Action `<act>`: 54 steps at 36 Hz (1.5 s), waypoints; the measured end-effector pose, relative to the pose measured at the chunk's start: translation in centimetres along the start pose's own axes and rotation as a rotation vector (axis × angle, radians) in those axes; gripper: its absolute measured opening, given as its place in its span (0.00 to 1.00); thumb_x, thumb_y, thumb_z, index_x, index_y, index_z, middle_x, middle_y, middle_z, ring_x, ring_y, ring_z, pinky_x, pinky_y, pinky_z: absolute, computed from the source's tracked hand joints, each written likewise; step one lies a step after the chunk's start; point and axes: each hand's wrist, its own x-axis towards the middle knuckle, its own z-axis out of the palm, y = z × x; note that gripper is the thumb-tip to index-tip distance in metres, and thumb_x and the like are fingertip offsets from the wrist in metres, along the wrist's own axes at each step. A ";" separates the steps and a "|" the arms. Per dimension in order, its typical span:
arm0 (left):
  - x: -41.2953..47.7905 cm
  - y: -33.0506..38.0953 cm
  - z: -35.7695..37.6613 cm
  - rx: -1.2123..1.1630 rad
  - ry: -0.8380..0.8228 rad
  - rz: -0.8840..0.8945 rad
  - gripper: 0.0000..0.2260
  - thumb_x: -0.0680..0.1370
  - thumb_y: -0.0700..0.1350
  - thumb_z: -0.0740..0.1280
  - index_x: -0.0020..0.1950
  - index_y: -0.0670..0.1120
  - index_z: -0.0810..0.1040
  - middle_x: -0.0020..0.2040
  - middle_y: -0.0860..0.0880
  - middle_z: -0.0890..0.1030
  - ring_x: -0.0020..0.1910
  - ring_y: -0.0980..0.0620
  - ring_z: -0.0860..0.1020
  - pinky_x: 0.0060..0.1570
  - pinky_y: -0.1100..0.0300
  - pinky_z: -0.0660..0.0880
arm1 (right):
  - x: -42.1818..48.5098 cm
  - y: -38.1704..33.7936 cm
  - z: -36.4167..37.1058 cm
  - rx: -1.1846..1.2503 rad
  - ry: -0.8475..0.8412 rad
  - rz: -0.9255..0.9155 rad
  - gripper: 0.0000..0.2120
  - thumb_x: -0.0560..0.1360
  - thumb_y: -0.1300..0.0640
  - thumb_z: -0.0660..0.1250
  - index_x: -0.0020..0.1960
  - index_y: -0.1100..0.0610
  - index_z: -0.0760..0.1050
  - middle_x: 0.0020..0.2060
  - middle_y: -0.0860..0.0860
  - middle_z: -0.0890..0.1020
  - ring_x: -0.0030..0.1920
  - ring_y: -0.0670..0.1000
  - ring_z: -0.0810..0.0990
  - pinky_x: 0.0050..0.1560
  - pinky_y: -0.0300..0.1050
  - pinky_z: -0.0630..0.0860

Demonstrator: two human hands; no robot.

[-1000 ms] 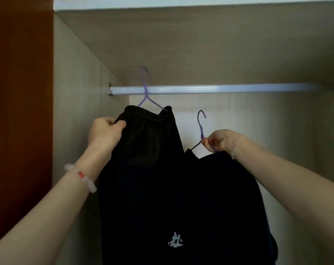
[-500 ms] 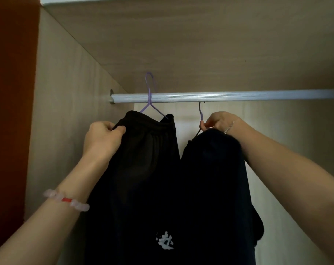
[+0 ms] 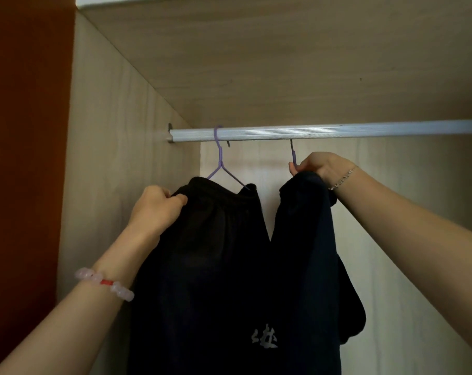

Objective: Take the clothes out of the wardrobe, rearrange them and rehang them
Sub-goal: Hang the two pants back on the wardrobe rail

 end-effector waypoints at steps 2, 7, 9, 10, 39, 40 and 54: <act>-0.2 -0.4 0.1 0.021 0.003 0.003 0.10 0.77 0.45 0.65 0.44 0.38 0.78 0.48 0.35 0.82 0.47 0.39 0.81 0.54 0.41 0.77 | 0.0 0.3 -0.4 0.015 -0.009 0.013 0.08 0.79 0.69 0.54 0.42 0.69 0.65 0.37 0.60 0.68 0.33 0.53 0.71 0.33 0.44 0.76; -0.5 -0.5 0.0 0.076 0.020 0.058 0.10 0.76 0.46 0.66 0.42 0.38 0.79 0.44 0.36 0.82 0.44 0.39 0.80 0.49 0.46 0.77 | -0.3 -0.1 -0.7 0.069 0.012 0.059 0.19 0.80 0.63 0.57 0.33 0.74 0.69 0.34 0.56 0.69 0.32 0.52 0.70 0.30 0.43 0.74; -0.5 -0.6 -0.1 0.086 0.012 0.071 0.10 0.76 0.46 0.66 0.43 0.39 0.79 0.43 0.37 0.82 0.43 0.40 0.80 0.49 0.46 0.77 | -0.2 -0.8 -0.7 0.120 0.045 0.041 0.22 0.79 0.60 0.61 0.33 0.75 0.68 0.35 0.57 0.70 0.33 0.53 0.69 0.37 0.45 0.73; -0.5 -0.6 -0.1 0.086 0.004 0.075 0.10 0.76 0.46 0.67 0.42 0.39 0.79 0.42 0.38 0.82 0.43 0.40 0.80 0.49 0.47 0.77 | -0.3 -1.1 -0.4 0.154 0.042 0.021 0.19 0.79 0.59 0.62 0.36 0.73 0.68 0.35 0.58 0.71 0.33 0.54 0.69 0.37 0.44 0.73; -3.6 -1.7 -0.8 0.262 0.099 0.435 0.11 0.80 0.47 0.59 0.51 0.41 0.77 0.44 0.40 0.80 0.50 0.38 0.78 0.44 0.53 0.71 | -7.6 4.1 -2.0 -0.263 -0.146 -0.194 0.09 0.77 0.60 0.63 0.39 0.62 0.74 0.27 0.53 0.80 0.21 0.46 0.79 0.22 0.35 0.74; -3.8 -1.7 -0.8 0.249 0.087 0.440 0.12 0.80 0.47 0.59 0.52 0.41 0.77 0.46 0.38 0.81 0.50 0.37 0.78 0.46 0.51 0.72 | -7.7 4.2 -2.2 -0.271 -0.133 -0.212 0.08 0.77 0.60 0.63 0.40 0.62 0.75 0.29 0.53 0.81 0.23 0.46 0.80 0.23 0.35 0.75; -11.5 -6.6 1.5 -0.033 0.034 0.454 0.15 0.78 0.45 0.64 0.65 0.47 0.70 0.54 0.53 0.76 0.52 0.55 0.74 0.45 0.65 0.70 | -10.8 11.7 -10.1 -0.596 0.099 -0.500 0.10 0.79 0.57 0.59 0.50 0.56 0.79 0.40 0.52 0.82 0.41 0.51 0.81 0.48 0.44 0.78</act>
